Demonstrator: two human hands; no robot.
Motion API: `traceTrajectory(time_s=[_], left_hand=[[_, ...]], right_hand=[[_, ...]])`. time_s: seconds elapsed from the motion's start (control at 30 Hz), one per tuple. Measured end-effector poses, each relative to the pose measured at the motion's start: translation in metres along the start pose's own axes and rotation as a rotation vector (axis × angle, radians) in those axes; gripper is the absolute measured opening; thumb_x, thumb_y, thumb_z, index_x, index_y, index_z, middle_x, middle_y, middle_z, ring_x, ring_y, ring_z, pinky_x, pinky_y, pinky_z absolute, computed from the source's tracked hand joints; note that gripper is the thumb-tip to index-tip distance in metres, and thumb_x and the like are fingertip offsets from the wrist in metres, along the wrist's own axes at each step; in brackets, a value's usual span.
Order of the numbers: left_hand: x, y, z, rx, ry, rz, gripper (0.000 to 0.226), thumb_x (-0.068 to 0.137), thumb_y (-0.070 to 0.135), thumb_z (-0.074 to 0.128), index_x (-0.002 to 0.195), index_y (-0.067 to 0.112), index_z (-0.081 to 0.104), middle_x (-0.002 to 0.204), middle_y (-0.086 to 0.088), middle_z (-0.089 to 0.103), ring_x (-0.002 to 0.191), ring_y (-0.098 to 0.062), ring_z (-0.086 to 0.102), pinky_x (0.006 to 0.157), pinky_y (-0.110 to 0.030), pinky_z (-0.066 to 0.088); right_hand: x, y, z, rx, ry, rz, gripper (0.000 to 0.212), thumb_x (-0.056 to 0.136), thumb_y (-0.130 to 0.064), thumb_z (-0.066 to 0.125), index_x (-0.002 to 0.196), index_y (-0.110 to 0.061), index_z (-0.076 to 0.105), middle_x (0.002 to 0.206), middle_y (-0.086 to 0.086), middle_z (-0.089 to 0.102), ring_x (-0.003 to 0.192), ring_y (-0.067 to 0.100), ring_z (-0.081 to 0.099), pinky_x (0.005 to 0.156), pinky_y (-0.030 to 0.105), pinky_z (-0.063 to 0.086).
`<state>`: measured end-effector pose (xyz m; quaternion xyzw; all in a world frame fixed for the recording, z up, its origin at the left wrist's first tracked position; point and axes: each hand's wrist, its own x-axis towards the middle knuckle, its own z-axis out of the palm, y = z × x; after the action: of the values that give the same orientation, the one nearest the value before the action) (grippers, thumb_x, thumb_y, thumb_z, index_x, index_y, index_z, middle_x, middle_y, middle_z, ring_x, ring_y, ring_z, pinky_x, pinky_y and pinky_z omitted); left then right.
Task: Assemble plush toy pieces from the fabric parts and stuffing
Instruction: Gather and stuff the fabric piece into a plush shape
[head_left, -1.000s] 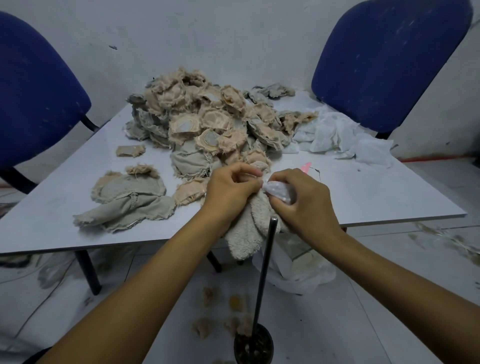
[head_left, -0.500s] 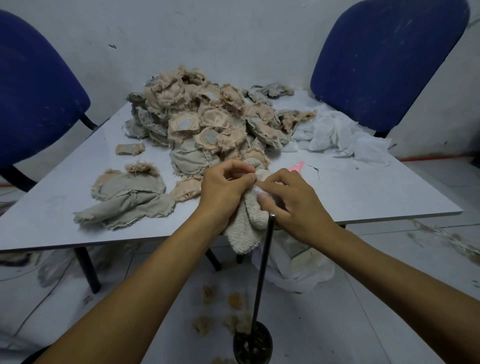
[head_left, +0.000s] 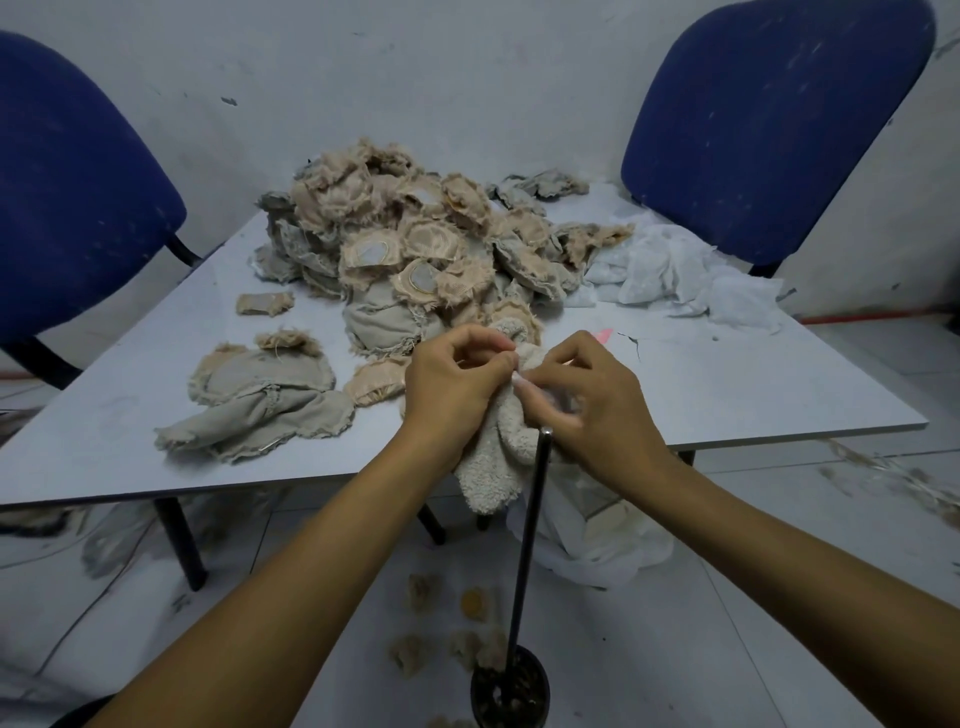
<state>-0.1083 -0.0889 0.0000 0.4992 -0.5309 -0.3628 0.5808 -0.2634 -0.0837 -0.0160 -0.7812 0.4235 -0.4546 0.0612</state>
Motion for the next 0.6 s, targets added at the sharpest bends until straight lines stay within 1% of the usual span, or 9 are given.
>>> traceTrajectory(time_s=[0.07,0.1,0.17,0.2,0.27,0.33,0.43,0.53,0.6], left_hand=[[0.0,-0.001,0.0,-0.002,0.013,-0.001,0.021,0.08,0.001,0.075,0.076,0.021,0.072,0.068,0.0,0.068,0.069,-0.011,0.064,0.066,-0.024,0.053],[0.0,-0.001,-0.001,-0.005,0.015,0.003,0.02,0.08,0.001,0.076,0.076,0.021,0.072,0.069,-0.001,0.069,0.07,-0.012,0.065,0.067,-0.024,0.054],[0.001,-0.001,-0.001,0.002,0.012,0.016,0.02,0.08,0.002,0.076,0.077,0.021,0.072,0.07,0.003,0.069,0.07,-0.01,0.065,0.067,-0.022,0.053],[0.0,-0.001,0.0,0.009,0.011,0.023,0.02,0.08,0.002,0.076,0.077,0.022,0.072,0.069,0.004,0.069,0.07,-0.009,0.065,0.067,-0.021,0.053],[0.0,-0.001,0.001,0.026,0.013,0.035,0.019,0.08,0.002,0.076,0.078,0.021,0.072,0.068,0.004,0.068,0.068,-0.009,0.064,0.066,-0.022,0.053],[-0.001,-0.002,0.001,0.042,0.007,0.048,0.018,0.081,0.002,0.076,0.078,0.02,0.072,0.066,0.004,0.067,0.066,-0.009,0.063,0.064,-0.022,0.053],[-0.002,-0.003,0.002,0.061,-0.022,0.062,0.016,0.081,0.003,0.076,0.081,0.019,0.073,0.066,0.002,0.068,0.065,-0.012,0.065,0.062,-0.024,0.051],[0.0,-0.005,0.002,0.082,-0.012,0.069,0.017,0.081,0.006,0.077,0.08,0.022,0.073,0.067,0.003,0.07,0.067,-0.014,0.067,0.064,-0.027,0.053],[0.0,-0.005,0.001,0.098,0.018,0.078,0.019,0.08,0.006,0.077,0.078,0.025,0.073,0.068,0.005,0.07,0.069,-0.012,0.067,0.066,-0.027,0.055]], right_hand=[[-0.002,0.002,-0.002,-0.014,-0.048,-0.063,0.015,0.09,-0.02,0.073,0.102,-0.011,0.075,0.094,0.003,0.062,0.083,0.014,0.056,0.07,0.026,0.046],[-0.002,0.002,-0.003,-0.023,-0.065,-0.072,0.019,0.09,-0.02,0.072,0.107,-0.012,0.072,0.096,0.001,0.063,0.084,0.012,0.054,0.071,0.028,0.046],[-0.002,0.0,-0.003,-0.029,-0.073,-0.059,0.023,0.089,-0.023,0.071,0.11,-0.017,0.066,0.094,-0.002,0.064,0.079,0.009,0.05,0.066,0.031,0.047],[-0.001,0.0,-0.002,-0.031,-0.064,-0.05,0.021,0.089,-0.023,0.071,0.109,-0.018,0.065,0.093,-0.002,0.064,0.078,0.011,0.051,0.065,0.034,0.048],[0.0,0.0,0.0,-0.032,-0.038,-0.009,0.019,0.088,-0.021,0.073,0.106,-0.017,0.071,0.091,0.003,0.065,0.083,0.02,0.057,0.069,0.039,0.049],[0.002,0.0,0.003,-0.025,0.007,0.067,0.019,0.087,-0.022,0.075,0.105,-0.02,0.076,0.087,0.005,0.062,0.082,0.021,0.058,0.07,0.037,0.048],[0.004,-0.002,0.008,-0.058,0.069,0.172,0.015,0.086,-0.027,0.072,0.101,-0.025,0.075,0.085,0.001,0.06,0.081,0.016,0.057,0.07,0.032,0.045],[0.005,-0.006,0.009,-0.048,0.076,0.199,0.013,0.086,-0.029,0.07,0.098,-0.023,0.069,0.089,-0.002,0.066,0.086,0.018,0.06,0.071,0.039,0.049],[0.004,-0.004,0.007,-0.047,0.014,0.152,0.016,0.088,-0.028,0.07,0.103,-0.023,0.072,0.094,-0.002,0.069,0.091,0.02,0.059,0.072,0.041,0.05]])
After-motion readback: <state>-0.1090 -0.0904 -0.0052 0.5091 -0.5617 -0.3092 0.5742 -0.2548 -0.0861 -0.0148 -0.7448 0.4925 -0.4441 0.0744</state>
